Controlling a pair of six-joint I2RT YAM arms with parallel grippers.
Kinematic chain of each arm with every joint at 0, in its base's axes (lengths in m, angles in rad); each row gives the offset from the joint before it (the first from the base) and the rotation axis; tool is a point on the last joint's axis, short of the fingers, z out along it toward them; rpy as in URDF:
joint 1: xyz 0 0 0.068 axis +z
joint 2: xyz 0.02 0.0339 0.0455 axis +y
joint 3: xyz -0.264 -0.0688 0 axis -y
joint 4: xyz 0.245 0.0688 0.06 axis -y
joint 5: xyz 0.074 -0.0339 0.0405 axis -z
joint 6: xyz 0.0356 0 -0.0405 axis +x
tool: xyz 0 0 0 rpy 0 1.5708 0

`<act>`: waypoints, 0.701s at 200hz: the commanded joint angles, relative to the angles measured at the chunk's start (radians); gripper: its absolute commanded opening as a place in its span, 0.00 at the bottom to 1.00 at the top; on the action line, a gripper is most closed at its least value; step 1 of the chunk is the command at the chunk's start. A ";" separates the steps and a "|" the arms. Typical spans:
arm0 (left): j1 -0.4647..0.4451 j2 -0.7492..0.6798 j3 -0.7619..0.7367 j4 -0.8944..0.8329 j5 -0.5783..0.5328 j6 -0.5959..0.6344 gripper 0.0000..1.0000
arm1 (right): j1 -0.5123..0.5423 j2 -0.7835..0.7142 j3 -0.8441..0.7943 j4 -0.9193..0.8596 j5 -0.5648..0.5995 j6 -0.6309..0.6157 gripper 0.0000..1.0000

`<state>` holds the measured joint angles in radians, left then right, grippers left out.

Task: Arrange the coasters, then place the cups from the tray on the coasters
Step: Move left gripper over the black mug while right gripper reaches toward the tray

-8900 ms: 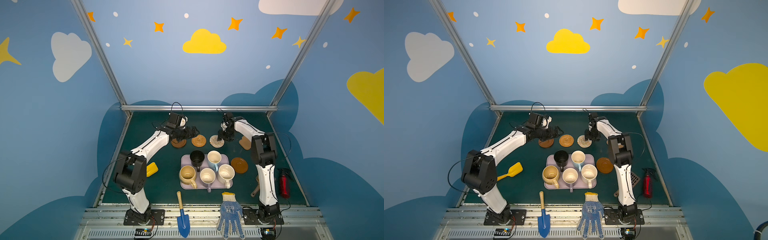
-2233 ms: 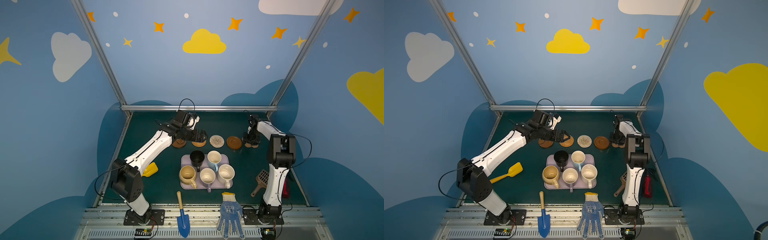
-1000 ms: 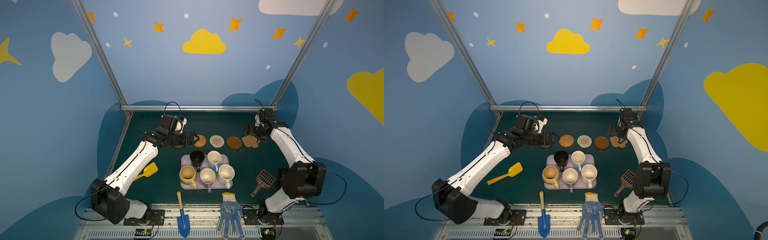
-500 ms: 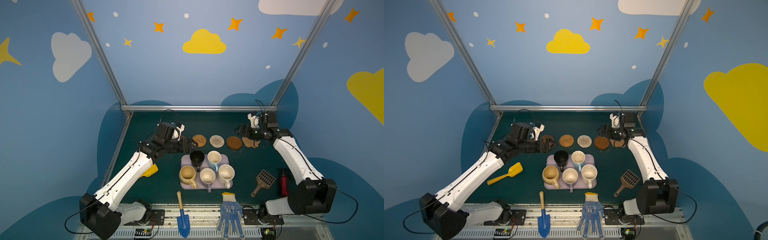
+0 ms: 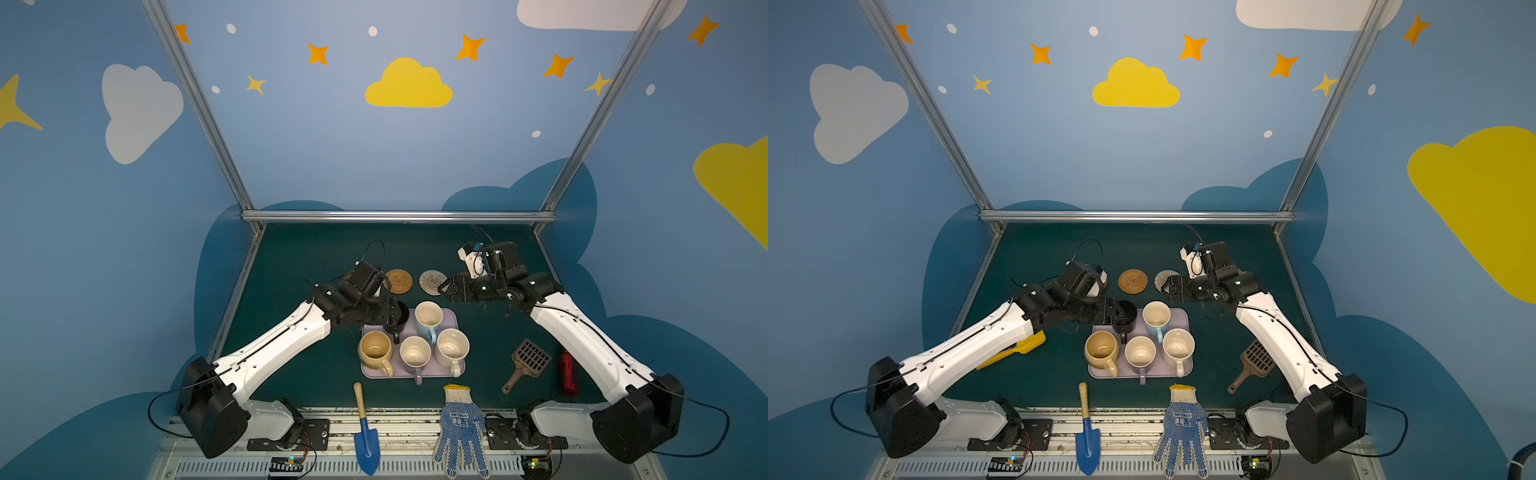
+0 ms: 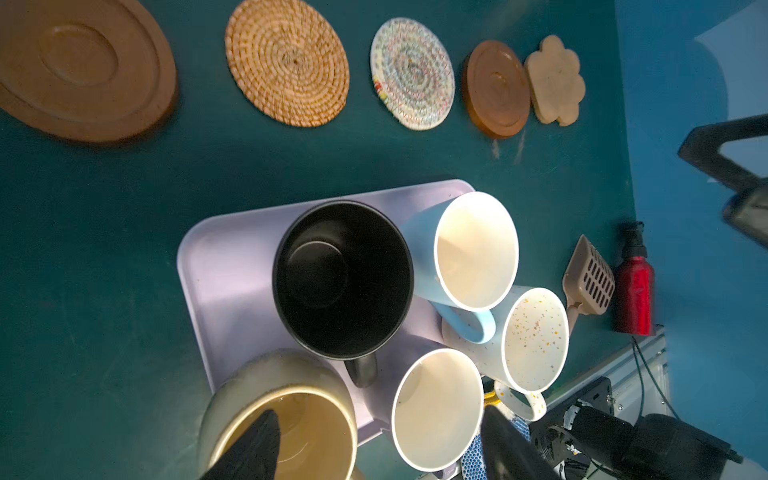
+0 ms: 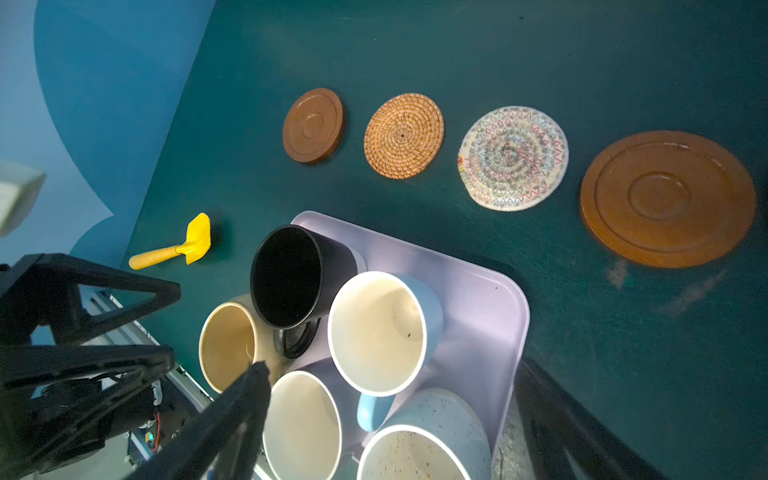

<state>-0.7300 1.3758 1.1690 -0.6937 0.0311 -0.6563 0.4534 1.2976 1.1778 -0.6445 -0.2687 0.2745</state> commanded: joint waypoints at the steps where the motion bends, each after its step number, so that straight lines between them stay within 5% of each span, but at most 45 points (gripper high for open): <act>1: -0.034 0.044 0.015 -0.036 -0.044 -0.037 0.68 | 0.007 0.002 -0.006 -0.011 -0.010 0.017 0.91; 38: -0.079 0.084 0.024 -0.031 -0.059 -0.067 0.64 | 0.018 0.019 0.016 -0.061 -0.106 0.054 0.91; 140: -0.127 0.252 0.093 -0.075 -0.153 -0.053 0.46 | 0.059 -0.009 0.026 -0.092 -0.083 0.081 0.91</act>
<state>-0.8536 1.5986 1.2381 -0.7418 -0.0990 -0.7219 0.5098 1.3102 1.1934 -0.7204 -0.3698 0.3420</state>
